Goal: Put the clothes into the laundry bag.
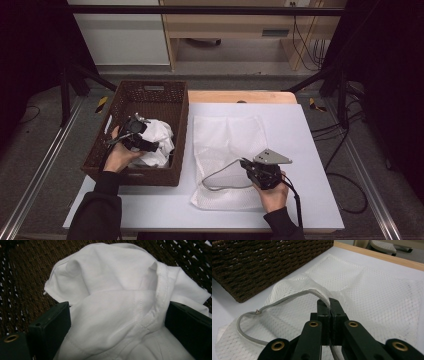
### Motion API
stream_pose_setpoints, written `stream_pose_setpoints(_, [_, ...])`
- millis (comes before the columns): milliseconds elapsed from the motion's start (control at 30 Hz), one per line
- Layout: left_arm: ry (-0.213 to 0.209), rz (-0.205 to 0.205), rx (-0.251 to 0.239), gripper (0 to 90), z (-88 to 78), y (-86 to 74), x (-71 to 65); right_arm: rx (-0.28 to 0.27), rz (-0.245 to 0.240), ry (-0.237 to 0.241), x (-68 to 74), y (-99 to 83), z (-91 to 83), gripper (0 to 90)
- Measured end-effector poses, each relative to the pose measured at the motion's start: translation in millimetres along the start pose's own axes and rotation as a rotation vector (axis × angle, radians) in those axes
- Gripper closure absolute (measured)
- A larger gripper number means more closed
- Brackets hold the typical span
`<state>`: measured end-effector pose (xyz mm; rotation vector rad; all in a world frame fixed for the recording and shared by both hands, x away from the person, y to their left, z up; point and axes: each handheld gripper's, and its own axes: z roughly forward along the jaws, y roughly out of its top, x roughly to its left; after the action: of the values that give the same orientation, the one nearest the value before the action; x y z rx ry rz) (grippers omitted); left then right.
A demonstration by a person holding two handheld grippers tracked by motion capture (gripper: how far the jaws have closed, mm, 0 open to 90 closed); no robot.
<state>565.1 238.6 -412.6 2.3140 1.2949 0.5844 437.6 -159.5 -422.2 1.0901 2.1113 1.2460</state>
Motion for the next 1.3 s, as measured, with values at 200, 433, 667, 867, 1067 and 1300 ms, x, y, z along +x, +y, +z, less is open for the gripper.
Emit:
stream_pose_setpoints(200, [-0.003,0.026,0.038,5.8,7.0,-0.8,-2.2,0.004,0.001,-0.001,-0.5,-0.6,0.2,88.2])
stream_pose_setpoints(433, [-0.017,0.043,0.122,8.3,18.5,-2.1,-5.1,0.008,0.005,-0.003,-1.8,-1.1,-0.2,88.2])
stream_pose_setpoints(667, [-0.068,0.007,0.192,12.8,26.8,-4.5,-3.5,0.018,0.011,0.000,-2.4,-1.4,0.3,88.1])
stream_pose_setpoints(867, [-0.116,-0.036,0.237,26.2,28.6,-4.9,-1.4,0.019,0.014,-0.001,-3.2,-1.5,0.3,88.1])
stream_pose_setpoints(1067, [-0.150,-0.020,0.242,51.4,25.2,-3.2,-2.7,0.018,0.016,0.000,-3.8,-1.4,-0.1,88.1])
stream_pose_setpoints(1300, [-0.146,0.026,0.241,67.0,21.0,-1.4,-6.0,0.020,0.013,-0.001,-4.9,-1.6,0.1,88.2])
